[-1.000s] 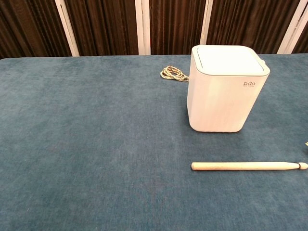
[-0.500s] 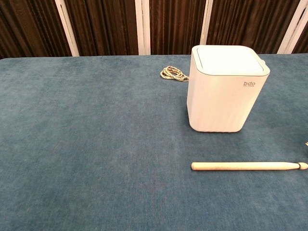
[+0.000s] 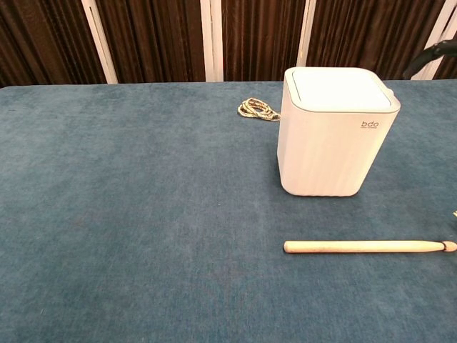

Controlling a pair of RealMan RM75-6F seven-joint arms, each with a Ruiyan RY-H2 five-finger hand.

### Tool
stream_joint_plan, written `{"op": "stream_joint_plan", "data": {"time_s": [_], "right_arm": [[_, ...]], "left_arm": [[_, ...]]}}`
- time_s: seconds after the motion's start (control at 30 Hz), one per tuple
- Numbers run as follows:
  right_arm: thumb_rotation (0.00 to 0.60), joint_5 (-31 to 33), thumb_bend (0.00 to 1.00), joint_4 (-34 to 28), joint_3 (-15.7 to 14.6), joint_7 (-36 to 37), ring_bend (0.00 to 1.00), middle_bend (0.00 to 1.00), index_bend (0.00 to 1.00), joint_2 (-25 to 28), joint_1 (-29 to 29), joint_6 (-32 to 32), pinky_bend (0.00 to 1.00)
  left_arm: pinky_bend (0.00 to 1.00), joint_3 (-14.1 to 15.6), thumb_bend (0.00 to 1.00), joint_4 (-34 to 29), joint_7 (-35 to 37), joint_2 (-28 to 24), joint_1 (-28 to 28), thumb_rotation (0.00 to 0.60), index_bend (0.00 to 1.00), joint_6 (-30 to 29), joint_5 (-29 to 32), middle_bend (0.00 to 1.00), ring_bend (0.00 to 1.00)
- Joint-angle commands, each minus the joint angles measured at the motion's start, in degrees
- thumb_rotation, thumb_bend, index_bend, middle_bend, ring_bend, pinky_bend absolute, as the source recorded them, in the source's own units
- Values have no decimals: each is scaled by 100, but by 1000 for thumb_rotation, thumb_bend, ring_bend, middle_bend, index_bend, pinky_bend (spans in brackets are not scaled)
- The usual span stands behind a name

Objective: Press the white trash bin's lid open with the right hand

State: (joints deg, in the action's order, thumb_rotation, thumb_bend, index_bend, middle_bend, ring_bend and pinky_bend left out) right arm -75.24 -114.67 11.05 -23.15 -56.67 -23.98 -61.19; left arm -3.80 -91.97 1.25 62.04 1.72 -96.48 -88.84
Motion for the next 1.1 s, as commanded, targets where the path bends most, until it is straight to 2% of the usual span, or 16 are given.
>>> {"op": "stream_joint_plan", "data": {"time_s": [0.03, 0.4, 0.77, 1.1], "right_arm": [[600, 170, 846, -175, 57, -181, 828, 824, 199, 43, -150, 109, 745], [600, 637, 846, -525, 85, -664, 828, 824, 199, -34, -447, 161, 745], [600, 1030, 847, -459, -20, -956, 828, 824, 199, -207, -690, 225, 745], [600, 1216, 846, -373, -147, -1059, 828, 824, 281, -308, -833, 243, 745]], "left_arm": [[0, -2, 164, 0, 2, 0, 2, 600, 163, -9, -4, 42, 0], [0, -14, 164, 3, -2, 7, 15, 600, 162, -33, 12, 42, 0], [0, -22, 164, 16, 53, -4, 31, 600, 162, -65, 9, 41, 0], [0, -7, 163, 30, 66, -2, 42, 600, 163, -91, -35, 41, 0]]}}
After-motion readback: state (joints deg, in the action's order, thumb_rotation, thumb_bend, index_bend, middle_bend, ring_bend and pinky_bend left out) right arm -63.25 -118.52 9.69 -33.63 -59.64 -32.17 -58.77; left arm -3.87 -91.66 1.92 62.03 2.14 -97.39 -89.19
